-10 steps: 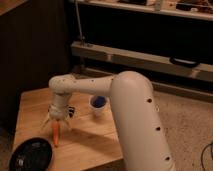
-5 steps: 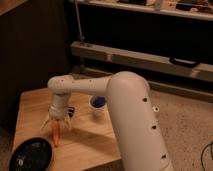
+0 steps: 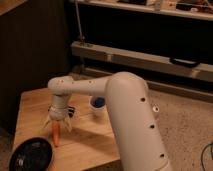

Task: Place the pepper in the ceramic bowl

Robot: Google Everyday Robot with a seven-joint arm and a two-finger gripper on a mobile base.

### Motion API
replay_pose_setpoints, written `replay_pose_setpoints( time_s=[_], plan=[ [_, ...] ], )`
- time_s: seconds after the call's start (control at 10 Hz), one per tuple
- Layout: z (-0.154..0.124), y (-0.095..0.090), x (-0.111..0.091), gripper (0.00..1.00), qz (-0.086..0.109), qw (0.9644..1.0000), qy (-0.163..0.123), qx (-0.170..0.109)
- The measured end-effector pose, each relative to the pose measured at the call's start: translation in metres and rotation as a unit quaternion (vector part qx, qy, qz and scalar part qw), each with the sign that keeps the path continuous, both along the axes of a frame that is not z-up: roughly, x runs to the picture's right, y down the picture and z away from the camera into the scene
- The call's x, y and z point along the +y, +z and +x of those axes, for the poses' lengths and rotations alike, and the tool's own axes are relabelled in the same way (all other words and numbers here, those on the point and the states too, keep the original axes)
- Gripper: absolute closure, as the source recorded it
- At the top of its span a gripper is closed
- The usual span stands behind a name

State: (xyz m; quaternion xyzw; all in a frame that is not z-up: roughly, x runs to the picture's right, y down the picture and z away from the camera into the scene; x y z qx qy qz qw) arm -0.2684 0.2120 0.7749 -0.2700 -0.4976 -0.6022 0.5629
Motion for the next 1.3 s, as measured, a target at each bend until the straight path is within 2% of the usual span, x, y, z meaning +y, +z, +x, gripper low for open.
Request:
replay_pose_setpoints(
  time_s=[0.3, 0.7, 1.0, 1.3],
  plan=[
    [-0.005, -0.001, -0.004, 0.20, 0.030, 0.9994, 0.013, 0.013],
    [-0.009, 0.000, -0.006, 0.20, 0.050, 0.9981, 0.017, 0.032],
    [-0.010, 0.005, -0.006, 0.20, 0.049, 0.9980, 0.016, 0.038],
    [-0.006, 0.011, -0.002, 0.20, 0.038, 0.9984, 0.013, 0.040]
  ],
)
